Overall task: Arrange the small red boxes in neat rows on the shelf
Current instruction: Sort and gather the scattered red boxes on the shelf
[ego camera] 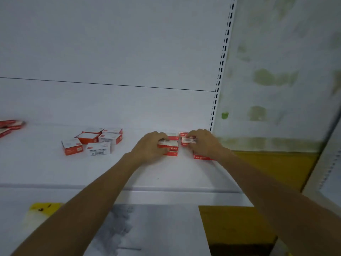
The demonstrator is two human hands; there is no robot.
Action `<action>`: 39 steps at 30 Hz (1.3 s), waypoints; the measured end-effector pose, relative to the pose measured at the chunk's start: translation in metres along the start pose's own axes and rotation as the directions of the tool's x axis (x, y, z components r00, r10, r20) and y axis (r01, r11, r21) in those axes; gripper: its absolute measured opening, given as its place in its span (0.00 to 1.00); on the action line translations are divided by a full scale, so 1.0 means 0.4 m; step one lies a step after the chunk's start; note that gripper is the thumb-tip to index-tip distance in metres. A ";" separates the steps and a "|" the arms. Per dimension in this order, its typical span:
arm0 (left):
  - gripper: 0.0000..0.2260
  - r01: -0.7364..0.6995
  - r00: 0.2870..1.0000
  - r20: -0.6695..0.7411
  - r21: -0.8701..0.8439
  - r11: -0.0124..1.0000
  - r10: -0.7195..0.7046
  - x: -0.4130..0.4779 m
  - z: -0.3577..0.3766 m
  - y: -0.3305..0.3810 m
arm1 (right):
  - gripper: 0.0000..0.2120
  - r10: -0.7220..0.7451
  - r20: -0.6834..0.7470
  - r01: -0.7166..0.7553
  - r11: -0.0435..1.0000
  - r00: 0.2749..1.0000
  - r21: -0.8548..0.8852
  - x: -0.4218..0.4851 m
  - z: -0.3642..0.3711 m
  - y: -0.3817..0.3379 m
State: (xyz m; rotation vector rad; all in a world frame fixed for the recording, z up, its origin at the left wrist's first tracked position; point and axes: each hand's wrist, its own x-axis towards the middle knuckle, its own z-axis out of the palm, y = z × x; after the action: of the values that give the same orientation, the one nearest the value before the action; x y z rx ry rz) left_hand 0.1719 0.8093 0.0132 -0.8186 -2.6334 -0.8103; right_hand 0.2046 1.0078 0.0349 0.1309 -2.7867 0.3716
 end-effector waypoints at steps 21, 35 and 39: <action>0.13 0.402 0.883 -0.388 0.327 0.855 -0.266 -0.371 -0.353 -0.229 | 0.20 -0.484 -0.127 0.501 0.838 0.866 0.216 0.092 0.159 -0.578; 0.12 0.592 0.770 -0.461 0.258 0.763 -0.441 -0.695 -0.749 -0.571 | 0.22 -0.626 -0.051 0.587 0.697 0.778 0.412 0.137 0.292 -1.206; 0.12 0.566 0.794 -0.429 0.259 0.783 -0.431 -0.731 -0.828 -0.676 | 0.21 -0.577 -0.058 0.549 0.736 0.815 0.397 0.178 0.338 -1.321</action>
State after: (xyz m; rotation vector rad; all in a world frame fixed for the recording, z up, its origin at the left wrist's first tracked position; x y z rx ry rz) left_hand 0.2765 0.3032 0.0472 0.1538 -2.5650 -0.4637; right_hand 0.1658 0.4599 0.0617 1.0795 -2.5166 0.7702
